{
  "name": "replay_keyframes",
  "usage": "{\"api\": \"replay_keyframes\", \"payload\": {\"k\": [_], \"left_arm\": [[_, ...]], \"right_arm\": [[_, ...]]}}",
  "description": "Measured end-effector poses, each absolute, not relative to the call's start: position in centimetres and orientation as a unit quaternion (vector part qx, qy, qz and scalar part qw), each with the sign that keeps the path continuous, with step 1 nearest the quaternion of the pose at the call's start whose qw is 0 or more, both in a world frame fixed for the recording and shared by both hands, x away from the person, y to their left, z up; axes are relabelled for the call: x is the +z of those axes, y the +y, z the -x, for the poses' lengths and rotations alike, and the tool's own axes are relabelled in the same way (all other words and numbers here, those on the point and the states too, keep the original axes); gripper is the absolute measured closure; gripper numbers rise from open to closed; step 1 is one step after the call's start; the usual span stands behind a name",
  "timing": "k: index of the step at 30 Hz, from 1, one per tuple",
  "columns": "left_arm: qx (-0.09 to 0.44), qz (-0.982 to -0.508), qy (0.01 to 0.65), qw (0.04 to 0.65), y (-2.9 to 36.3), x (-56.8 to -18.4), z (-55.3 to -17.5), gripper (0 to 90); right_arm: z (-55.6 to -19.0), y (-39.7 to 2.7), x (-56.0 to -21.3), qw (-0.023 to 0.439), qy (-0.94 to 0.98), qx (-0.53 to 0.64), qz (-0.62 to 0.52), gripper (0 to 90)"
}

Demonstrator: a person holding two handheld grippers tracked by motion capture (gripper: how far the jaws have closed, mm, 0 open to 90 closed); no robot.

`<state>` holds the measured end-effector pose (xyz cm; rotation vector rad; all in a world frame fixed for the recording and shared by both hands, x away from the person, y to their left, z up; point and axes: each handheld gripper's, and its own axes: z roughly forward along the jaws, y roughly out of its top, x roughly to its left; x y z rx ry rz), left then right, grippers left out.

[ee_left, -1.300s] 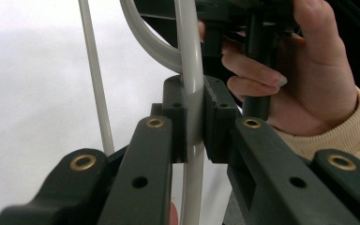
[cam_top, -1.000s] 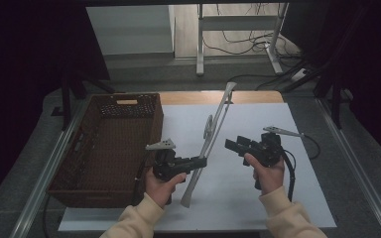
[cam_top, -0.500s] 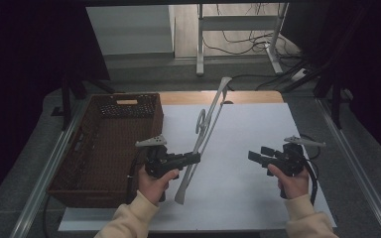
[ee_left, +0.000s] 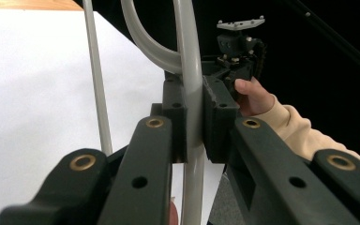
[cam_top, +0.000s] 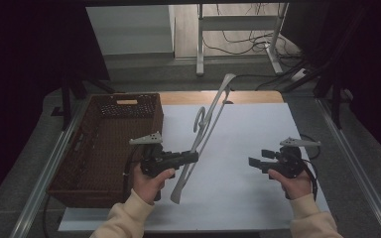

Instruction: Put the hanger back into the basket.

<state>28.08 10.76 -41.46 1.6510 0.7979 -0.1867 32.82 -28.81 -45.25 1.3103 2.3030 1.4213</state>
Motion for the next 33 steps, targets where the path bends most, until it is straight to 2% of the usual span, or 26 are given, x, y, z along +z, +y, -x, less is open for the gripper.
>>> {"api": "replay_keyframes", "payload": {"k": [16,33], "left_arm": [[-0.073,-0.719,0.328,0.608,12.9,-38.9,-27.9,81.3],[-0.09,-0.724,0.325,0.602,15.9,-37.4,-28.7,81.3]], "right_arm": [[-32.9,-28.3,-45.6,0.078,0.787,0.446,-0.419,24.1],[-33.1,-28.5,-45.8,0.083,0.789,0.44,-0.42,23.2]]}}
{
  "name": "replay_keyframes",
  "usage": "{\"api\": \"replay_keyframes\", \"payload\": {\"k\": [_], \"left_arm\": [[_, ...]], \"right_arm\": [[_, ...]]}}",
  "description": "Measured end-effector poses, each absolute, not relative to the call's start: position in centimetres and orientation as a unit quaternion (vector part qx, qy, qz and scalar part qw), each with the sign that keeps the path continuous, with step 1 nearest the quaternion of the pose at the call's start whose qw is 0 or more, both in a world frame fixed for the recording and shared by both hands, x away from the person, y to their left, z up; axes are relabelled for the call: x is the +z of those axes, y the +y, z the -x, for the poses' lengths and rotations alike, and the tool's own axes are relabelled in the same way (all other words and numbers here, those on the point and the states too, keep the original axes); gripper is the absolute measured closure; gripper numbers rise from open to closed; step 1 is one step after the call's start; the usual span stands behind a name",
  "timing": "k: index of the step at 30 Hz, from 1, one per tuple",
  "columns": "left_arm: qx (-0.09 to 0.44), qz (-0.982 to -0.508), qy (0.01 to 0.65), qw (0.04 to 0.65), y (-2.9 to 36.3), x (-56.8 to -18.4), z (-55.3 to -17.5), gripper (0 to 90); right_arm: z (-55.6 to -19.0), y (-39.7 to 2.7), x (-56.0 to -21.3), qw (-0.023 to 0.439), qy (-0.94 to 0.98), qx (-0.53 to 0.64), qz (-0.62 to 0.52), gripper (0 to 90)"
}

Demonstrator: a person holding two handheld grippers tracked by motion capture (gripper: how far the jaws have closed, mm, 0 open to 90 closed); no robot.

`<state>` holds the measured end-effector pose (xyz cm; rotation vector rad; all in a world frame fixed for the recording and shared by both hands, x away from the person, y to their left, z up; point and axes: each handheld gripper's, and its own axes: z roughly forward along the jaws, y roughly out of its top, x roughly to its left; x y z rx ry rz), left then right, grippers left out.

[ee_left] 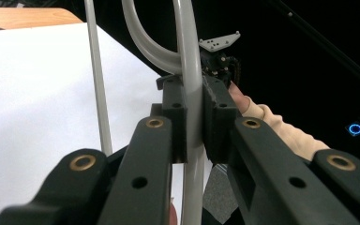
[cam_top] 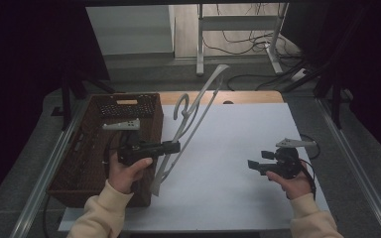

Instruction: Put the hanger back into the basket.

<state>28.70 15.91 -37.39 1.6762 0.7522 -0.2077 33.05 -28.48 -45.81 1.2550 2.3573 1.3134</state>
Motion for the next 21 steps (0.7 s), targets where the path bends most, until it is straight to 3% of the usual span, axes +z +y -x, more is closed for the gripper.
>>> {"api": "replay_keyframes", "payload": {"k": [21], "left_arm": [[-0.074,-0.71,0.339,0.612,21.6,-34.3,-30.3,81.3]], "right_arm": [[-33.2,-28.6,-45.8,0.085,0.789,0.437,-0.423,22.9]]}}
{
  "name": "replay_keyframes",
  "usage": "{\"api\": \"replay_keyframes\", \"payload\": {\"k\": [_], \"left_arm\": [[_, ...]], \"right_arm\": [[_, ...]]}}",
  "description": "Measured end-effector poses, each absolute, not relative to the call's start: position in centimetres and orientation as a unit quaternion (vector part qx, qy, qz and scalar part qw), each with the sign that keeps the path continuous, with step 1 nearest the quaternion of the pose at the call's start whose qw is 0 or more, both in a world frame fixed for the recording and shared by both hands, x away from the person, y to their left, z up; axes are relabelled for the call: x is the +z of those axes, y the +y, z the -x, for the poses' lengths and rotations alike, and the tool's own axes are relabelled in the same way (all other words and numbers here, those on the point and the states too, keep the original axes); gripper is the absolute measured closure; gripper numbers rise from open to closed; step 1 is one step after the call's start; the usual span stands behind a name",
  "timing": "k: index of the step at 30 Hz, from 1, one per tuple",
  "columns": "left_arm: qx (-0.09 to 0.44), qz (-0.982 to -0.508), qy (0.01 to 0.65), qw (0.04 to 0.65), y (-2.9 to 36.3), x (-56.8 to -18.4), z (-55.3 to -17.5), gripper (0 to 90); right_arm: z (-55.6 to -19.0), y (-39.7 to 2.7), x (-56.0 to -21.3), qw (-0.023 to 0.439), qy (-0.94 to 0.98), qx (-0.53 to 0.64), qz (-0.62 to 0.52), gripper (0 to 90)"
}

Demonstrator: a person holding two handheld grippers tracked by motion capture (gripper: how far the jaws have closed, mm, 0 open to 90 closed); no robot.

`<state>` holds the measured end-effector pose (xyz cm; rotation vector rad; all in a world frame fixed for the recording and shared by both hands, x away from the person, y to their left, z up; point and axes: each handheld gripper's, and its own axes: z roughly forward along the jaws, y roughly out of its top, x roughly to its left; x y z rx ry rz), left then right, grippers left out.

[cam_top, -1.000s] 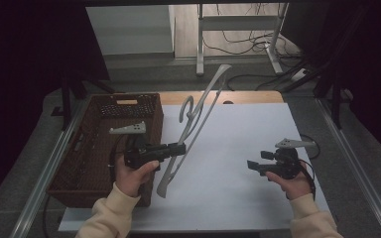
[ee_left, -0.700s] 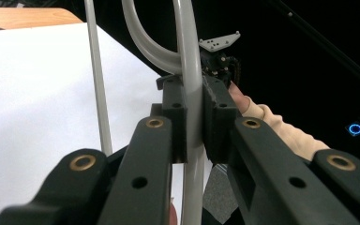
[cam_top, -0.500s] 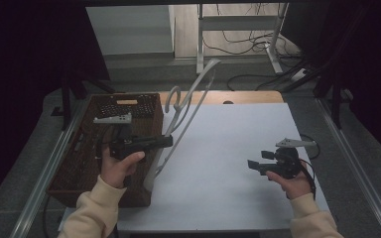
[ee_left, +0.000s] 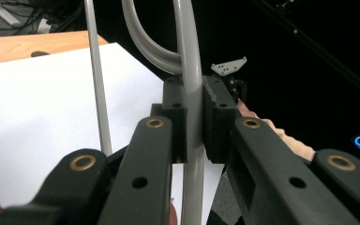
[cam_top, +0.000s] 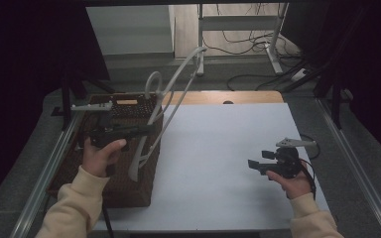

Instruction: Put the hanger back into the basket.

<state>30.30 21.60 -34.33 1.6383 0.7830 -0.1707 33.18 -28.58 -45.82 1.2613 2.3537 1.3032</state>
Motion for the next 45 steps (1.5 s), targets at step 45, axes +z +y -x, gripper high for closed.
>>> {"api": "replay_keyframes", "payload": {"k": [45], "left_arm": [[-0.047,-0.735,0.378,0.561,31.7,-36.8,-31.6,81.3]], "right_arm": [[-33.4,-28.5,-46.2,0.085,0.788,0.432,-0.43,22.4]]}}
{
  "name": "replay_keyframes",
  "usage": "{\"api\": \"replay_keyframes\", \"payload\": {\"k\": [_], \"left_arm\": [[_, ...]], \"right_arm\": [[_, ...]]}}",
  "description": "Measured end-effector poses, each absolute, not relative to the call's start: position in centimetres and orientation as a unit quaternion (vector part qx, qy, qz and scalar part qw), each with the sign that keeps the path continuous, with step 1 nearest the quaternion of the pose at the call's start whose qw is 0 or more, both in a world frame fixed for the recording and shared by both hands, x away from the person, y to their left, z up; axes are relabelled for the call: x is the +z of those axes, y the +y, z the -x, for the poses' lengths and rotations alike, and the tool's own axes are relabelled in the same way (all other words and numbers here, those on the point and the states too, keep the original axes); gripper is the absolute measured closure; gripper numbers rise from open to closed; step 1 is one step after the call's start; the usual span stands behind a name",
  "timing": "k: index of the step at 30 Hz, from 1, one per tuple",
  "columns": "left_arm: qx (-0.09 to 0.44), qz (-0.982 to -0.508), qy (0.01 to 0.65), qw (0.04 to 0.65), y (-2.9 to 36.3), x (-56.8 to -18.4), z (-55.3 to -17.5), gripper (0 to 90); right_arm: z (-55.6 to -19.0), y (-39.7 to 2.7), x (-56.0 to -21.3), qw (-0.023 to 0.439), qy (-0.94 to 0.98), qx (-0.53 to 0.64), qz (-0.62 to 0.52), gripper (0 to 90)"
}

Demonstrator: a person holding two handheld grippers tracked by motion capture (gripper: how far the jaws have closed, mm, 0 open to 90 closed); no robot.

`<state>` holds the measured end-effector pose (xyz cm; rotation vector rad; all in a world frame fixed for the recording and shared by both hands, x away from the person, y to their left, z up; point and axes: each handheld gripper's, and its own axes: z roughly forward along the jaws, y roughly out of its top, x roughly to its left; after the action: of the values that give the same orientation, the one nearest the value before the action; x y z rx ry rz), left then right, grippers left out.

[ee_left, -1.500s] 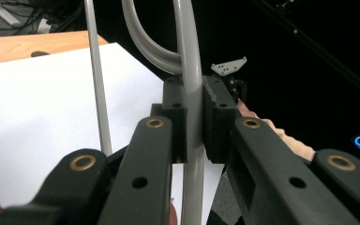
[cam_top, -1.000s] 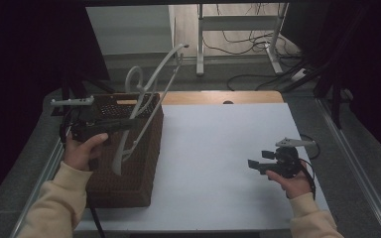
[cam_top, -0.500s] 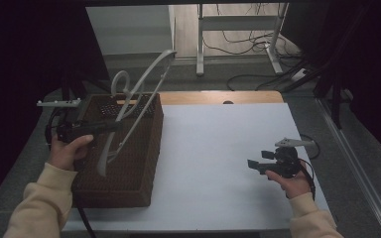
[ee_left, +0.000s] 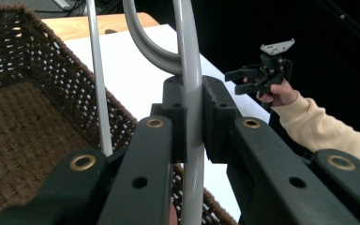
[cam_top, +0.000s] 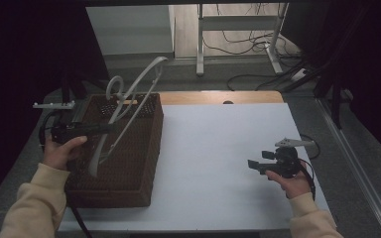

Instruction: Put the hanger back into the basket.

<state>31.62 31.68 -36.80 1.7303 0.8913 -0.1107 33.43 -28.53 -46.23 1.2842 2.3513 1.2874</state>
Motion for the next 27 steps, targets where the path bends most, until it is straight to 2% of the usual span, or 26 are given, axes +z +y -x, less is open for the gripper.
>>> {"api": "replay_keyframes", "payload": {"k": [27], "left_arm": [[-0.05,-0.754,0.395,0.523,36.0,-40.2,-30.2,81.3]], "right_arm": [[-33.4,-28.4,-46.4,0.081,0.79,0.429,-0.431,22.2]]}}
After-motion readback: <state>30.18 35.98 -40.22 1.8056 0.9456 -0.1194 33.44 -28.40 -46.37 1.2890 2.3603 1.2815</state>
